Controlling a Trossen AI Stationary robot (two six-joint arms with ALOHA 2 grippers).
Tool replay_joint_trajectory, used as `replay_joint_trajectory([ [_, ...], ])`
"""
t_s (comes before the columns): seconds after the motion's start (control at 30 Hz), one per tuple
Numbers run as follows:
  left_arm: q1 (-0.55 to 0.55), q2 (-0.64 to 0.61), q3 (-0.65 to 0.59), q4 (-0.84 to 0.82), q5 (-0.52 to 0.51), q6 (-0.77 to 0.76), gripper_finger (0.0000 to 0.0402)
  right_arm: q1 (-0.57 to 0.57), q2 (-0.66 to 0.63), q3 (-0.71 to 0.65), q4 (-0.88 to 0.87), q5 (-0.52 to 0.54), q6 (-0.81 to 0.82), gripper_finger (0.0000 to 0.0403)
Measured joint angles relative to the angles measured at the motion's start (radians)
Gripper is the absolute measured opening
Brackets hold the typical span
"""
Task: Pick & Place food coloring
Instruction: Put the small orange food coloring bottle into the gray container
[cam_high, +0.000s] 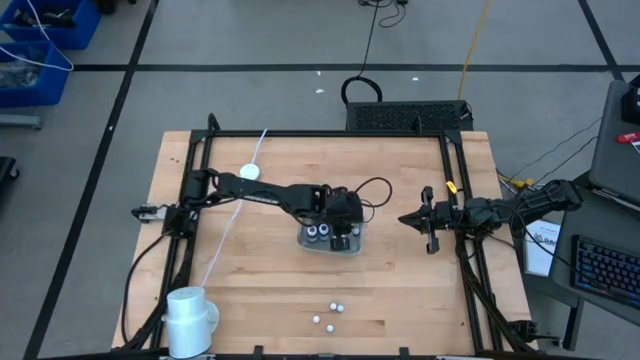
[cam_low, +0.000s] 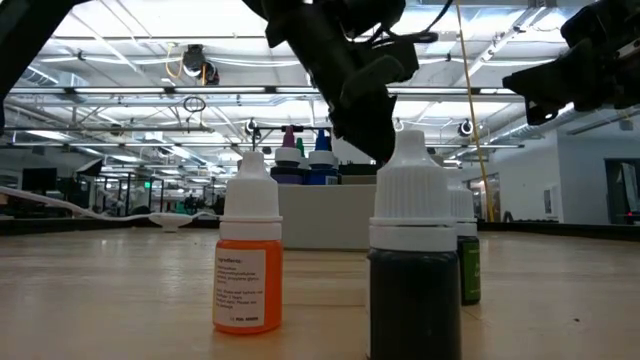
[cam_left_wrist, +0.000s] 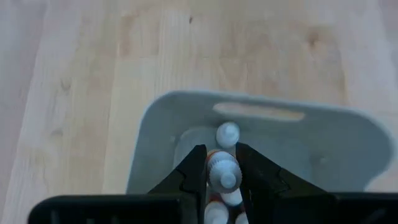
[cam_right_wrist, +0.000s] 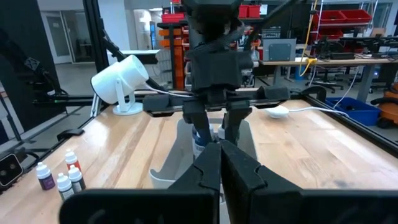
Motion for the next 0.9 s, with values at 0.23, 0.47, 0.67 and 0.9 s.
replay_joint_trajectory([
  [0.23, -0.003, 0.01, 0.0, 0.07, 0.0, 0.003, 0.007, 0.0, 0.0, 0.0, 0.005, 0.0, 0.0, 0.0],
  [0.47, 0.0, 0.025, -0.002, 0.075, 0.004, 0.0, 0.007, 0.0, 0.0, 0.0, 0.005, 0.0, 0.0, 0.0],
  [0.67, 0.006, 0.034, 0.0, 0.084, -0.018, 0.004, 0.007, 0.0, 0.0, 0.0, 0.005, 0.0, 0.0, 0.0],
  [0.9, 0.017, 0.075, -0.002, 0.076, -0.014, 0.007, 0.007, 0.0, 0.0, 0.0, 0.004, -0.001, 0.0, 0.0],
])
